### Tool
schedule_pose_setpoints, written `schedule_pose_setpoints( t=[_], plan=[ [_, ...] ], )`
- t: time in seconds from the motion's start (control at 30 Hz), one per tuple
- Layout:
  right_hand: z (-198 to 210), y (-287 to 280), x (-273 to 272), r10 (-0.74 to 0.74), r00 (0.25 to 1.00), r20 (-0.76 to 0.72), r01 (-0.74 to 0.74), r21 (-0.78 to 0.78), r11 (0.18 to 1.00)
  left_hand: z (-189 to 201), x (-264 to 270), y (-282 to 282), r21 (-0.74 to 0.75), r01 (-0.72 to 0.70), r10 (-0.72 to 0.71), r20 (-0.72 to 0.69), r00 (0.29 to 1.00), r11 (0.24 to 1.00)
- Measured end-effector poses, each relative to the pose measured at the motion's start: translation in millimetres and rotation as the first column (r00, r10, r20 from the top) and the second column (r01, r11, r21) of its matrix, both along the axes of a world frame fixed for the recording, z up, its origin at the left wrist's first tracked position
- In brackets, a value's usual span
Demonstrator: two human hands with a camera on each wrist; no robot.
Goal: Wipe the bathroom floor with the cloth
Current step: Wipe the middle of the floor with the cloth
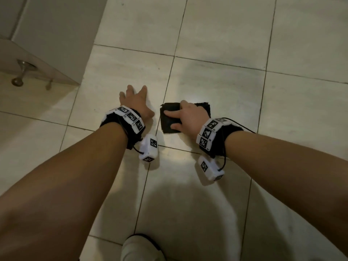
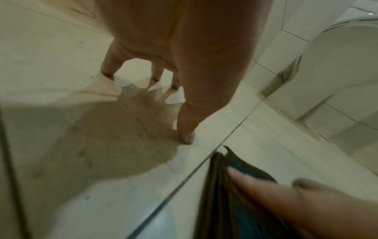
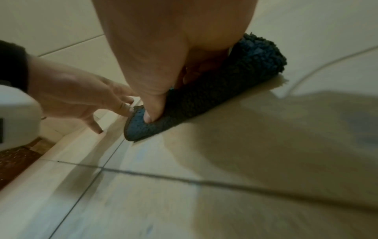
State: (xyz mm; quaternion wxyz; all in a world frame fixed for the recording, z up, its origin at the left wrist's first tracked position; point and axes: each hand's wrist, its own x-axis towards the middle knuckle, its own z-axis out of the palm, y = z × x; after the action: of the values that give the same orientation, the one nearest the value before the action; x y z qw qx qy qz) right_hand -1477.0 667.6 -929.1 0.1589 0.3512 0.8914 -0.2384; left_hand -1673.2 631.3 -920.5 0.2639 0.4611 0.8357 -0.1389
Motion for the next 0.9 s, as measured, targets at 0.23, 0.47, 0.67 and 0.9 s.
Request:
schedule_pose_setpoints(
  t=[0.23,0.47,0.67,0.9],
  plan=[
    [4.5,-23.4,67.6,-0.024,1.000,0.009,0.024,-0.072,0.997,2.4,2.2,-13.9,0.043,0.041,-0.041,0.001,0.999,0.998],
    [2.6,-27.7,82.8,-0.065,0.997,0.032,0.066,-0.047,0.997,-1.5,5.8,-25.9,0.063,-0.022,0.022,0.007,1.000,0.998],
    [3.8,-34.1,57.3,-0.098,0.995,0.002,0.098,-0.045,0.994,-1.2,-0.2,-26.8,-0.012,0.061,-0.061,-0.014,0.998,0.998],
    [-3.6,-46.0,-14.0,-0.074,0.997,-0.031,0.074,-0.007,0.997,-7.3,-2.7,-27.4,-0.002,0.110,-0.110,-0.042,0.993,0.994]
  ],
)
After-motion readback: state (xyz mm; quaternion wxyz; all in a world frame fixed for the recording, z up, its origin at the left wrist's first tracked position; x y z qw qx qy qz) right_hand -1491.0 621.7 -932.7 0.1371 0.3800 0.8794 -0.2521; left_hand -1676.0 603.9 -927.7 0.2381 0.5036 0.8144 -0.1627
